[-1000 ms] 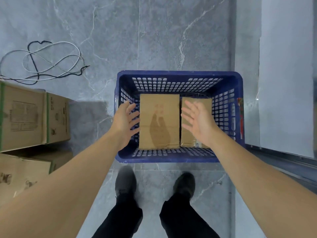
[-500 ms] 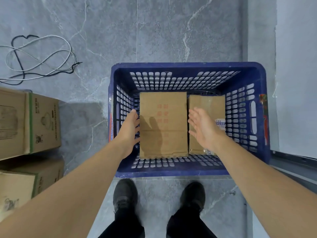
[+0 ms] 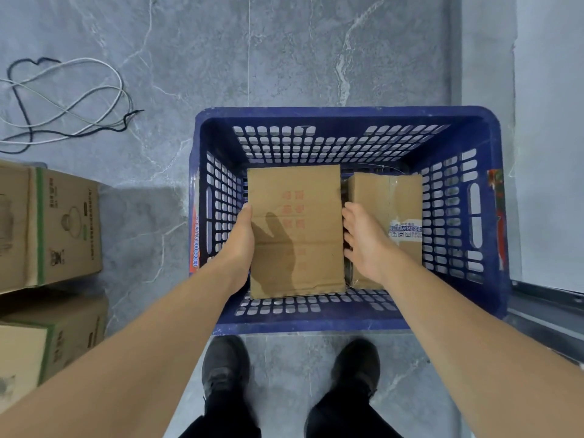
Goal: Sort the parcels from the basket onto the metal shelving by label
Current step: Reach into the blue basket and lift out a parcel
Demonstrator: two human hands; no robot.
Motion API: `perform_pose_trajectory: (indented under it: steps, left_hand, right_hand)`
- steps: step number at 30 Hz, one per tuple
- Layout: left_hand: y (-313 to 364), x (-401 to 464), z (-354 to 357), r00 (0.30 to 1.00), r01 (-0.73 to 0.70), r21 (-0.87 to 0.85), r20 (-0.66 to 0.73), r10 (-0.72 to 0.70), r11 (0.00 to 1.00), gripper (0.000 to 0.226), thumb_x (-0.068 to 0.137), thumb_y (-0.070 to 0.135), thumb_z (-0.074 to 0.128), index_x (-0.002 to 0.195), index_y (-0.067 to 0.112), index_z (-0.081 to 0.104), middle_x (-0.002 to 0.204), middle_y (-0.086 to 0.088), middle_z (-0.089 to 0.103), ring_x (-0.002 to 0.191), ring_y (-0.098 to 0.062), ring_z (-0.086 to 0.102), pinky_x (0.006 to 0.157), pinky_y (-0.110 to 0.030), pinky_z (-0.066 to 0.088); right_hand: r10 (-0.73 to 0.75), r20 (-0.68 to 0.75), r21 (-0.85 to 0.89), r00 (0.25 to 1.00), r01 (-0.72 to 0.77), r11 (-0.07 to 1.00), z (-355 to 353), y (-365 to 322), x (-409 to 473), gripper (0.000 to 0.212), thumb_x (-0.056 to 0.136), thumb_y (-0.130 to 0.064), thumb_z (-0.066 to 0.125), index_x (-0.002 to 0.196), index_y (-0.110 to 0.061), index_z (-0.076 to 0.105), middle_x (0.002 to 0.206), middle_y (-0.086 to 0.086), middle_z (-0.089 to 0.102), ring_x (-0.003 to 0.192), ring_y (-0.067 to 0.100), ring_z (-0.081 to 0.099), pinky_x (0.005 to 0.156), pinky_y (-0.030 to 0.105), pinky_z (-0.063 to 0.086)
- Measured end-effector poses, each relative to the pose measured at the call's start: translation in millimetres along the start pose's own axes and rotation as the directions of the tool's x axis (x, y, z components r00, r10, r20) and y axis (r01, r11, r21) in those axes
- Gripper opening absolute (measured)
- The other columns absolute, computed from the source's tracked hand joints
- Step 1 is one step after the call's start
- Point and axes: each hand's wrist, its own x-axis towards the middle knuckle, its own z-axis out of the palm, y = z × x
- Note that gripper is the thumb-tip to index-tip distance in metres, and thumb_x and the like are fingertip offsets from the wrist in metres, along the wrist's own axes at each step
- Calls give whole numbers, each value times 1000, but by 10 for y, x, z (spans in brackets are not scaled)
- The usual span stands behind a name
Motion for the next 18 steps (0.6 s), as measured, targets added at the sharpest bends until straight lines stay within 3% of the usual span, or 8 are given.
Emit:
perform_pose_trajectory:
  steps: [2, 4, 6, 8, 12, 14, 16, 18]
  left_hand:
    - [16, -113, -7, 1000, -9, -13, -10, 9, 1000, 65, 100, 70, 24, 127, 30, 67, 120, 3, 70, 104, -17, 65, 113, -45, 41]
    - [71, -297, -22, 999, -37, -10, -15, 37, 999, 60, 101, 68, 23, 128, 33, 64, 116, 8, 68, 101, -12, 62, 105, -41, 42]
    - [150, -519, -29, 997, -76, -24, -23, 75, 997, 52, 104, 63, 22, 113, 38, 67, 113, 10, 69, 100, -9, 63, 104, -40, 44]
    - [273, -810, -41, 993, -119, -35, -16, 118, 992, 48, 106, 59, 21, 100, 42, 65, 110, 12, 69, 98, -8, 62, 97, -36, 46]
    - [581, -1525, -97, 972, -235, -44, -4, 235, 971, 48, 108, 52, 20, 106, 35, 65, 110, 9, 69, 102, -10, 64, 78, -28, 48]
    - [750, -1914, -130, 958, -286, -77, -12, 286, 955, 51, 109, 47, 21, 117, 28, 68, 111, 8, 70, 104, -13, 64, 82, -30, 49]
    - [891, -2347, -157, 945, -328, -98, -23, 327, 940, 48, 110, 40, 26, 120, 24, 70, 109, 7, 74, 102, -12, 66, 83, -28, 49]
    - [1057, -2826, -181, 918, -397, -125, -40, 395, 909, 41, 109, 29, 34, 107, 26, 75, 95, 10, 81, 93, -9, 73, 81, -25, 50]
  right_hand:
    - [-33, 19, 14, 999, 33, 999, -26, -38, -114, 54, 112, -39, 27, 160, -17, 38, 151, -7, 50, 153, 22, 34, 114, 37, 29]
    - [-58, 43, 26, 997, 57, 998, -63, -105, -257, 56, 112, -40, 26, 164, -21, 32, 168, -2, 37, 157, 19, 28, 123, 40, 23]
    - [-93, 55, 36, 994, 91, 995, -123, -231, -515, 55, 112, -39, 25, 164, -22, 32, 172, -4, 30, 158, 18, 26, 125, 42, 20]
    - [-137, 50, 24, 989, 136, 990, -189, -361, -809, 54, 112, -37, 26, 162, -22, 35, 171, -4, 32, 157, 17, 27, 123, 42, 22]
    - [-259, 34, 32, 965, 258, 966, -327, -607, -1454, 40, 109, -42, 35, 141, -36, 58, 148, -11, 57, 133, 8, 53, 114, 39, 35]
    - [-331, -12, 19, 944, 331, 943, -398, -735, -1824, 53, 101, -48, 47, 153, -39, 46, 156, -7, 53, 139, 10, 50, 120, 46, 35]
    - [-421, -50, 38, 905, 423, 905, -491, -866, -2264, 76, 88, -48, 56, 158, -56, 28, 166, -8, 42, 149, 18, 43, 123, 57, 33]
    - [-498, -62, 73, 865, 502, 862, -555, -1039, -2728, 58, 89, -46, 57, 136, -76, 40, 162, -13, 47, 147, 19, 47, 121, 59, 35]
